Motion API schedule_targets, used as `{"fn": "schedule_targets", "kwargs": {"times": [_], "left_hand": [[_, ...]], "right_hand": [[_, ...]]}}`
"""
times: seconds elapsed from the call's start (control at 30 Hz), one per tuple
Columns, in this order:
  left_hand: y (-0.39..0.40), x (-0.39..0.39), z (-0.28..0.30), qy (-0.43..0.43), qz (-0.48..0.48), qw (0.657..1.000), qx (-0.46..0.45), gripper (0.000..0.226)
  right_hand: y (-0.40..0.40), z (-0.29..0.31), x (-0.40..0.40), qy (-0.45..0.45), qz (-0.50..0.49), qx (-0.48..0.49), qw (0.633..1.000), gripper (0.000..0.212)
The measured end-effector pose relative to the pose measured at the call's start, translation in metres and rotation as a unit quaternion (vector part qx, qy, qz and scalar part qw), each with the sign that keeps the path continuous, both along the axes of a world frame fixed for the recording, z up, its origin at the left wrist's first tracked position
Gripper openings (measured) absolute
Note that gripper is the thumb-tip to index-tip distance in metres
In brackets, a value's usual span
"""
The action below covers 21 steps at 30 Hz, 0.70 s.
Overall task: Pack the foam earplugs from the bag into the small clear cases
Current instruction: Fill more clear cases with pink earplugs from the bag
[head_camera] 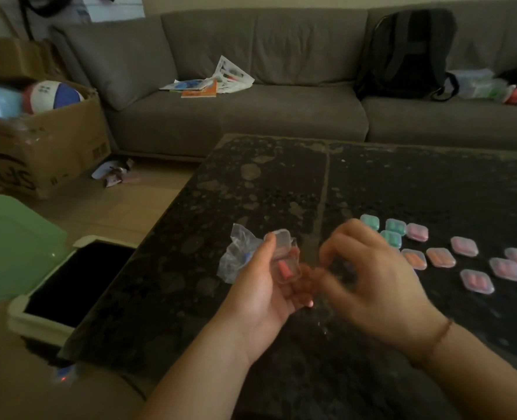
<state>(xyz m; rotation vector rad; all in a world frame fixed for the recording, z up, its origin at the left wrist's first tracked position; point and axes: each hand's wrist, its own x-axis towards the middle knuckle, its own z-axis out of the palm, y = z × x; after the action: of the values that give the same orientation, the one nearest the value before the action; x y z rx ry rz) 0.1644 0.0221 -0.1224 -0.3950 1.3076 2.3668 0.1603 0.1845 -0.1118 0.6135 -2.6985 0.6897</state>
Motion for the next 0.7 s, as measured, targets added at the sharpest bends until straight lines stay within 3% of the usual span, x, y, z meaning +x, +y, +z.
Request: {"fn": "schedule_targets", "kwargs": {"times": [0.07, 0.17, 0.4, 0.47, 0.57, 0.63, 0.7], "left_hand": [[-0.005, -0.004, 0.003, 0.006, 0.044, 0.999, -0.012, 0.052], [-0.011, -0.008, 0.008, 0.01, 0.094, 0.996, -0.006, 0.05], [-0.014, -0.008, 0.011, 0.003, 0.104, 0.995, -0.004, 0.055], [-0.014, -0.008, 0.009, 0.013, 0.093, 0.995, -0.02, 0.056], [-0.016, -0.007, 0.003, 0.054, 0.047, 0.993, -0.09, 0.059], [-0.014, -0.004, 0.002, 0.07, -0.006, 0.993, -0.091, 0.063], [-0.012, -0.001, 0.003, 0.065, -0.057, 0.994, -0.064, 0.061]], "right_hand": [[0.007, -0.007, -0.006, -0.067, -0.034, 0.005, 0.997, 0.01], [0.007, -0.022, -0.011, -0.202, -0.019, 0.117, 0.972, 0.015], [-0.011, -0.041, -0.016, -0.168, 0.014, 0.176, 0.97, 0.026], [-0.008, -0.035, -0.017, -0.126, 0.01, 0.176, 0.976, 0.027], [0.002, -0.011, -0.011, 0.068, 0.021, 0.08, 0.994, 0.032], [0.006, 0.002, -0.006, 0.194, 0.058, 0.042, 0.978, 0.026], [0.009, 0.004, -0.006, 0.256, 0.106, 0.069, 0.958, 0.022]]}}
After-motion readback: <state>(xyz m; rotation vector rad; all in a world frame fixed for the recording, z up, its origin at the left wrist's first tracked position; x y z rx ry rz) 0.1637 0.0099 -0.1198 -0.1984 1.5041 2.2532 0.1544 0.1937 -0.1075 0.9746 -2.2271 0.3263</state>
